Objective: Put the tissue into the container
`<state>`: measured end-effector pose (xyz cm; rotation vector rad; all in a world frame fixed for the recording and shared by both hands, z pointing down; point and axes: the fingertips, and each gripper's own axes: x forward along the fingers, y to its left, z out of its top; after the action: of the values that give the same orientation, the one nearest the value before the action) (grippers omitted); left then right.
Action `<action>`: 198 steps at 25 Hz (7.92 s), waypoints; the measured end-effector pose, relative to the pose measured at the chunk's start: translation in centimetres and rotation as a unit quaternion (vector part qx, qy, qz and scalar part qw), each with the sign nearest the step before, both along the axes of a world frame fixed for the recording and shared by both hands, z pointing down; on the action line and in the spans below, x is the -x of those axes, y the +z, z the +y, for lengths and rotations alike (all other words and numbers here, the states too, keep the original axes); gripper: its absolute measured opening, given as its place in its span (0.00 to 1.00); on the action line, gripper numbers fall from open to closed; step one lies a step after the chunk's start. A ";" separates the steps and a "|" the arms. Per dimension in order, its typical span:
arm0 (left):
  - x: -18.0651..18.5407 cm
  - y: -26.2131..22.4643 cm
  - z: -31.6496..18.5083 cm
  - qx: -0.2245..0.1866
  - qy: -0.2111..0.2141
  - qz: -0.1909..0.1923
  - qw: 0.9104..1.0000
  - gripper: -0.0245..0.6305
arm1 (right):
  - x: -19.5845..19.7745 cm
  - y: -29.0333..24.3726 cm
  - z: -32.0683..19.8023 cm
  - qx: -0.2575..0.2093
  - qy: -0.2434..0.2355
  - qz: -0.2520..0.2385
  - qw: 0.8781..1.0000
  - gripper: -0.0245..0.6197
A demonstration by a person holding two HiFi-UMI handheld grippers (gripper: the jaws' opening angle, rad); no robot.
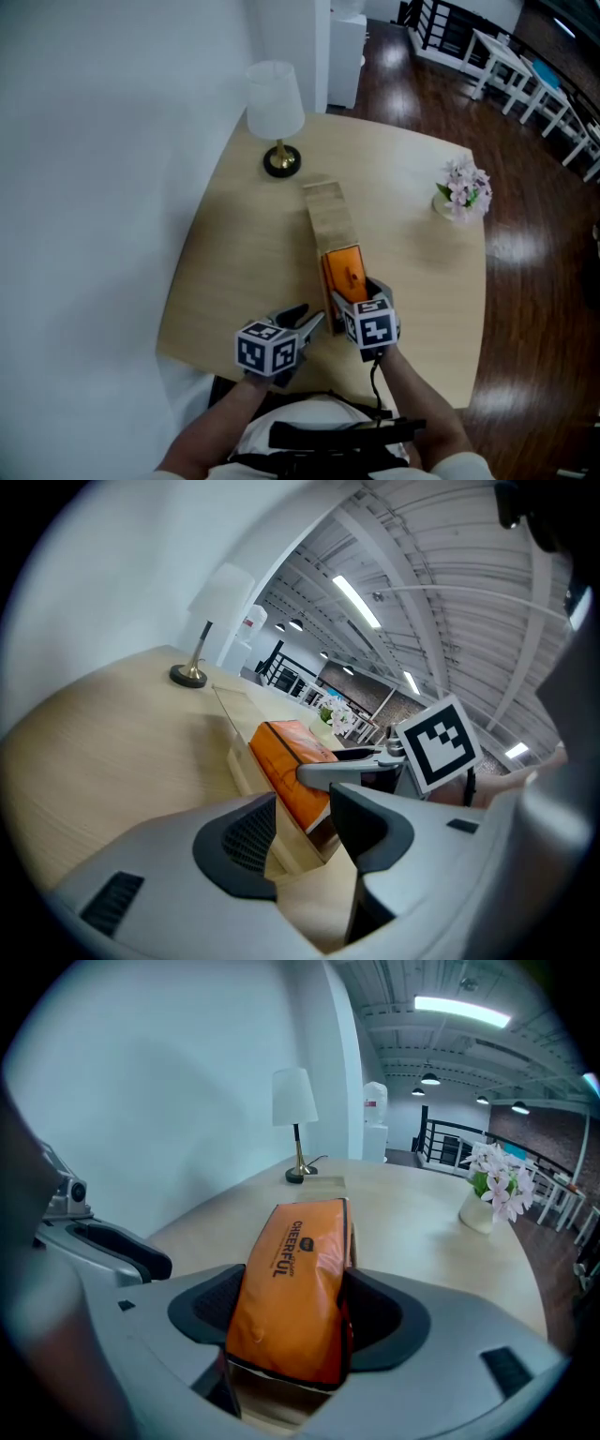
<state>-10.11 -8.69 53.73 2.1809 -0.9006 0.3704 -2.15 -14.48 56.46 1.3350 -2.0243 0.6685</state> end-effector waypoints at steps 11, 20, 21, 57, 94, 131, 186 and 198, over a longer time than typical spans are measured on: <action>0.3 0.9 0.4 0.016 0.004 -0.003 1.000 0.32 | -0.3 3.9 -0.2 0.057 0.013 0.020 0.998 0.58; 0.0 1.0 0.5 0.018 0.006 0.000 1.000 0.32 | 0.6 4.1 0.2 0.075 0.006 0.029 0.997 0.58; 0.0 1.0 0.5 0.018 0.006 0.000 1.000 0.32 | 0.6 4.1 0.2 0.074 0.008 0.032 0.997 0.58; -0.4 0.4 1.0 0.020 0.003 0.014 1.000 0.32 | 1.0 4.0 0.6 0.083 0.000 0.012 0.996 0.60; -1.9 -2.2 1.3 -0.017 0.017 0.031 0.999 0.17 | -2.2 0.3 1.0 0.025 0.015 -0.034 0.999 0.63; -9.4 -10.5 7.7 -0.044 0.164 0.054 0.984 0.06 | -14.0 -12.8 13.2 -0.096 0.100 -0.079 0.987 0.04; -8.5 -10.3 9.5 -0.048 0.146 0.030 0.988 0.06 | -11.8 -13.1 15.2 -0.098 0.058 -0.081 0.990 0.04; -8.6 -10.1 9.4 -0.046 0.151 0.029 0.987 0.06 | -11.5 -12.8 15.1 -0.094 0.049 -0.079 0.991 0.04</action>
<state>-1.47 0.73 43.67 2.4075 -0.5637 0.4135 9.35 0.66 43.68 1.5421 -2.2036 0.6595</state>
